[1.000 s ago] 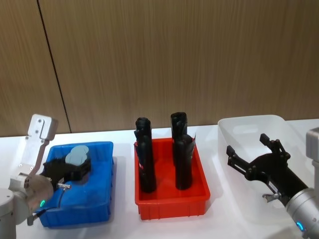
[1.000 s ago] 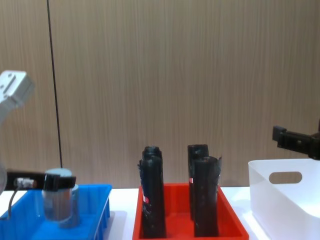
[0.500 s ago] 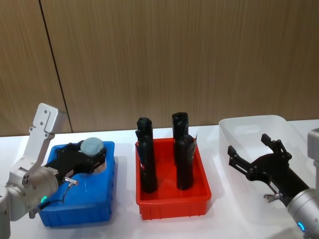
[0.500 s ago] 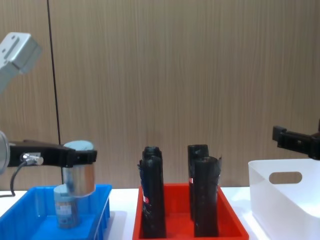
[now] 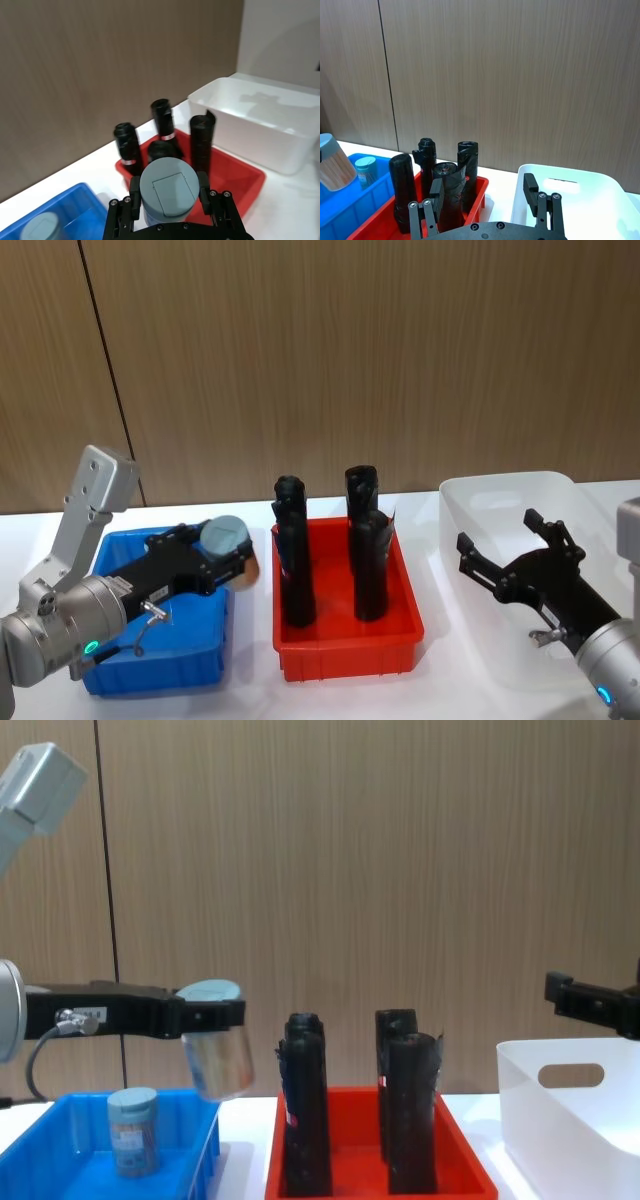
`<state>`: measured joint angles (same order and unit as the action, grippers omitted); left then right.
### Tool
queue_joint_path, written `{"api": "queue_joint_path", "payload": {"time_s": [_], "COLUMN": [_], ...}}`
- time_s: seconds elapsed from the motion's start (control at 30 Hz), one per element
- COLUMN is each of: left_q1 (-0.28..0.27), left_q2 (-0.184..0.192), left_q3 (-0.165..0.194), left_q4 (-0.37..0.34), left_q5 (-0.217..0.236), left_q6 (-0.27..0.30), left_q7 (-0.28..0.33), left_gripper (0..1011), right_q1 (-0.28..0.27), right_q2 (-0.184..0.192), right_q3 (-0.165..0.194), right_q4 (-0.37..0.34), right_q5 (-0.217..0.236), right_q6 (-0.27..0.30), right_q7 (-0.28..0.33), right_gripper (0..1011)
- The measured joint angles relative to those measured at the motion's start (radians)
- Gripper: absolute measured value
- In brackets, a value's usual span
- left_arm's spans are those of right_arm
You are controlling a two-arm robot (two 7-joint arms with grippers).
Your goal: Pick the cotton swabs from the blue box and place them into the white box.
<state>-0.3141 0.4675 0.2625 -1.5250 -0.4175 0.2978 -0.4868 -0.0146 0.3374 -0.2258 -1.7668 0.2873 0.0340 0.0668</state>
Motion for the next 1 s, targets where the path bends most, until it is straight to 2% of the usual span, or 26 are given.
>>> {"api": "queue_joint_path", "payload": {"time_s": [0.37, 0.6, 0.83, 1.0], "left_q1": [-0.023, -0.057, -0.087, -0.103], "left_q2": [-0.004, -0.016, -0.025, -0.030], "left_q3": [0.009, 0.020, 0.028, 0.032], "left_q4": [0.045, 0.096, 0.138, 0.159], "left_q5": [-0.043, -0.059, -0.058, -0.055], "left_q6": [-0.045, -0.070, -0.080, -0.085], "left_q7": [-0.171, -0.303, -0.385, -0.413], "left_gripper": [678, 678, 678, 678], "right_q1": [0.000, 0.000, 0.000, 0.000], "right_q2": [0.000, 0.000, 0.000, 0.000], "right_q3": [0.000, 0.000, 0.000, 0.000], "right_q4": [0.000, 0.000, 0.000, 0.000], "right_q5": [0.000, 0.000, 0.000, 0.000], "right_q6": [0.000, 0.000, 0.000, 0.000], "right_q7": [0.000, 0.000, 0.000, 0.000], "right_gripper": [1002, 1002, 1002, 1002]}}
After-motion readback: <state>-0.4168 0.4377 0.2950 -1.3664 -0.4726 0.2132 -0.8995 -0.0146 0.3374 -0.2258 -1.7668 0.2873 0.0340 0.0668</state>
